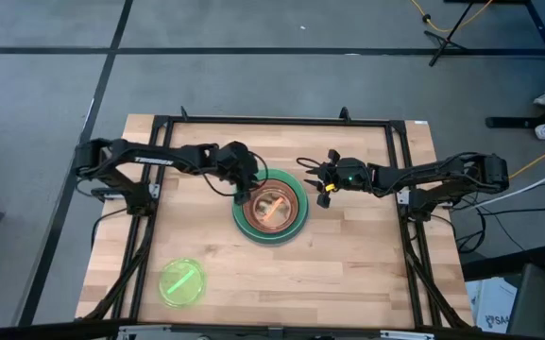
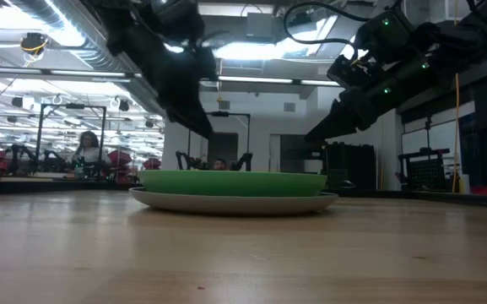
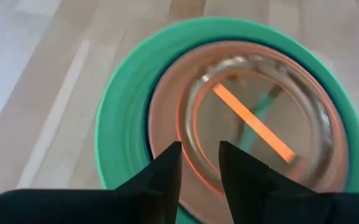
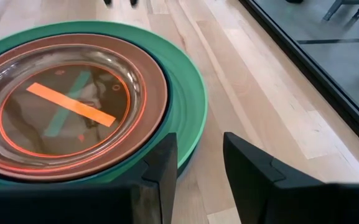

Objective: Stack plastic plates
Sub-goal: Stack the light green plate on top of the orange plate

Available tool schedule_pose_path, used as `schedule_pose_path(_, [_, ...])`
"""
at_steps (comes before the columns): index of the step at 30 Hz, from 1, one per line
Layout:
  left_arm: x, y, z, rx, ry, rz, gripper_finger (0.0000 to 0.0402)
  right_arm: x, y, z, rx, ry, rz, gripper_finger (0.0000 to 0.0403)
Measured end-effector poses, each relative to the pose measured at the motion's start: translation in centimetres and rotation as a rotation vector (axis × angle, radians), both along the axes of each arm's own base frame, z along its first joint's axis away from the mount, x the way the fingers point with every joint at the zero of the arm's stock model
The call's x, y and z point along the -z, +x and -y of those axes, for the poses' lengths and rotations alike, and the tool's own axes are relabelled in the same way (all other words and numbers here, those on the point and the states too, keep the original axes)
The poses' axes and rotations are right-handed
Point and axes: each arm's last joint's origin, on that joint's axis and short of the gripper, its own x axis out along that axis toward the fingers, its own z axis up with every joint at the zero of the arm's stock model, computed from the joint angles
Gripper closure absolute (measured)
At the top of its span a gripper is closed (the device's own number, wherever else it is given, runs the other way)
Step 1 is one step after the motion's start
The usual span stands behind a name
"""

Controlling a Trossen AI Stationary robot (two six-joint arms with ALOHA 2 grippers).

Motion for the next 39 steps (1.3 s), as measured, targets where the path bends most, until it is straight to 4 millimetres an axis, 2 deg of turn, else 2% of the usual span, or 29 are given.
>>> schedule_pose_path(5, [-1.9,-2.4,2.4,0.068,-0.02,-0.078,0.0301,0.0,0.0,0.0,0.014,0.025,0.007,0.0281])
schedule_pose_path(10, [-2.6,-4.2,5.1,0.136,-0.05,-0.173,0.03,0.0,0.0,0.0,0.016,0.03,0.007,0.0281])
schedule_pose_path(16, [-2.1,-5.1,8.8,0.217,-0.078,-0.27,0.0299,0.0,0.0,0.0,0.016,0.029,0.009,0.0281])
schedule_pose_path(21, [-0.4,-5.9,10.8,0.23,-0.105,-0.312,0.0299,0.0,0.0,0.0,0.017,0.036,0.01,0.0281])
schedule_pose_path(28, [2.0,-8.1,11.7,0.208,-0.159,-0.251,0.0299,0.0,0.0,0.0,0.017,0.037,0.01,0.0281])
schedule_pose_path(34, [2.6,-9.6,12.0,0.165,-0.171,-0.214,0.0299,-0.2,0.1,0.0,0.024,0.029,0.035,0.0281])
schedule_pose_path(39, [3.3,-10.8,12.9,0.223,-0.177,-0.208,0.0299,-0.4,0.2,0.0,0.024,0.025,0.056,0.0281])
